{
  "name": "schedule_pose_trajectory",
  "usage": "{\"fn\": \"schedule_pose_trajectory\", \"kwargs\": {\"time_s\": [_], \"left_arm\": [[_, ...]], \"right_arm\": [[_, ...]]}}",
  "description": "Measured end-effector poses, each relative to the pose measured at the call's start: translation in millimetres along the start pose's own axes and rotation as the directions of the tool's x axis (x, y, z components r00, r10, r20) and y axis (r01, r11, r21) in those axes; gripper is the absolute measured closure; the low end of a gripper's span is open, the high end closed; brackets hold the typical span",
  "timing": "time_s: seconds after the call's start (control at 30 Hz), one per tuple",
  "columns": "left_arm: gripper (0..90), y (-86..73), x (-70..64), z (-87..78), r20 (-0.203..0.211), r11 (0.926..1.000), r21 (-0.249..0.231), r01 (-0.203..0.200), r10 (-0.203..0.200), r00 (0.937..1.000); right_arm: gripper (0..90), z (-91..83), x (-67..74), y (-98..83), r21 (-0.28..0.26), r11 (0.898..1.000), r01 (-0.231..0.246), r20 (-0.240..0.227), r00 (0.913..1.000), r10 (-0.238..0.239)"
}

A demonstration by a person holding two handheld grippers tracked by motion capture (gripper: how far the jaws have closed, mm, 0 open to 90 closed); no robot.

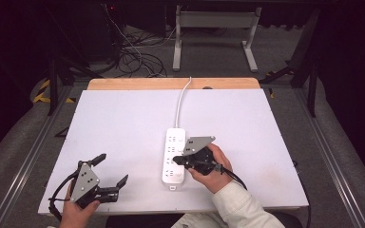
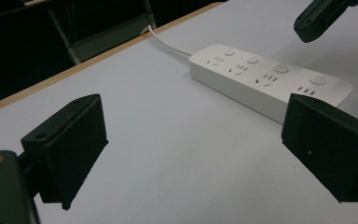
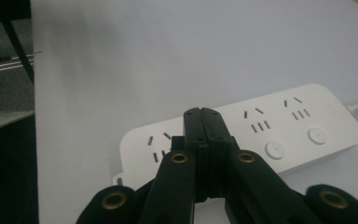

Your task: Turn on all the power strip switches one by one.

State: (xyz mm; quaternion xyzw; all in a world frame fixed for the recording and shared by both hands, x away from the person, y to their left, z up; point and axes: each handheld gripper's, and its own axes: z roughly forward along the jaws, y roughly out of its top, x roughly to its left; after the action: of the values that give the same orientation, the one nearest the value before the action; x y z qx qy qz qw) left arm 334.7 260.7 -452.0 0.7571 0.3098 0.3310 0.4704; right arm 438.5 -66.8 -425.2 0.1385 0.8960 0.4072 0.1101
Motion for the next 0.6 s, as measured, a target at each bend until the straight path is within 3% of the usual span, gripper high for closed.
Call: {"fn": "schedule_pose_trajectory", "kwargs": {"time_s": [0.4,0.6], "left_arm": [[7.2,-0.1,0.0,-0.1,0.001,1.0,0.0,-0.001,0.001,1.0],[7.2,-0.1,0.0,-0.1,0.002,1.0,0.0,-0.003,0.003,1.0]], "right_arm": [[90.0,24.4,-16.3,-9.1,0.07,0.996,-0.06,0.018,0.9981,0.059],[90.0,28.5,-18.0,-12.0,0.089,0.994,-0.064,0.022,0.9978,0.062]]}}
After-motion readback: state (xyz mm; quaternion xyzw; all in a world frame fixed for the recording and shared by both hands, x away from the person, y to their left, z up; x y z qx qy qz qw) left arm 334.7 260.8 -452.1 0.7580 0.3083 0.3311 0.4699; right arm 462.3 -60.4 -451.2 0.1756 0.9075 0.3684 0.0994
